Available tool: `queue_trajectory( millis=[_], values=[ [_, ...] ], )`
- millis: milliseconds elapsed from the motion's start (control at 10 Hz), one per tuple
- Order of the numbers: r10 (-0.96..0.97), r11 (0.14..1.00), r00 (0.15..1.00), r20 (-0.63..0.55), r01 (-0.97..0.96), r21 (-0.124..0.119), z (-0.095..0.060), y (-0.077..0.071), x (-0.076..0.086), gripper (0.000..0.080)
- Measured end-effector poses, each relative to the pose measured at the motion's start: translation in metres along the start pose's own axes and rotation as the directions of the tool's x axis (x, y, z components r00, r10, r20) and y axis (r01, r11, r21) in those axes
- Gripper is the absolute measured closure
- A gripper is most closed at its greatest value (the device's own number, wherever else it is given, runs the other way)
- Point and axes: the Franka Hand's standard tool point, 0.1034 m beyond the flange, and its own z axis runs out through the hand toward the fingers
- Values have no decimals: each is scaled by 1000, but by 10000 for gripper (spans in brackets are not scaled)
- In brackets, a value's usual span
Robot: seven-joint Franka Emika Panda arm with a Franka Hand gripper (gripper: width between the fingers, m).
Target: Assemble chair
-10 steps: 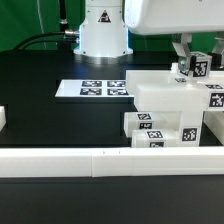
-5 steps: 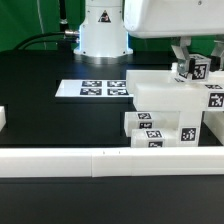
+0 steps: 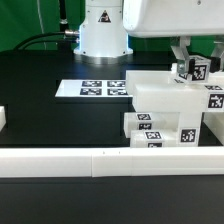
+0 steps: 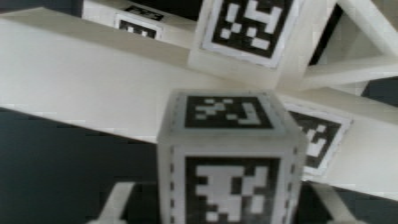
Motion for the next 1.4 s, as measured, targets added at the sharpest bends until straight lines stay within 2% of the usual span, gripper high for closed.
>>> queue_trajectory(
  millis=[200,300,400,700,1000,1300,1400],
  values=[
    [0,1000,1000,0,0,0,0,0,0,506],
    [0,1000,1000,0,0,0,0,0,0,331],
    [0,1000,1000,0,0,0,0,0,0,193],
    [0,1000,1000,0,0,0,0,0,0,152],
    [0,1000,1000,0,0,0,0,0,0,151],
    [33,999,999,13,-34,25,-18,8,-4,151],
    [56,998,998,13,-57,39,-18,7,-7,151]
  ],
)
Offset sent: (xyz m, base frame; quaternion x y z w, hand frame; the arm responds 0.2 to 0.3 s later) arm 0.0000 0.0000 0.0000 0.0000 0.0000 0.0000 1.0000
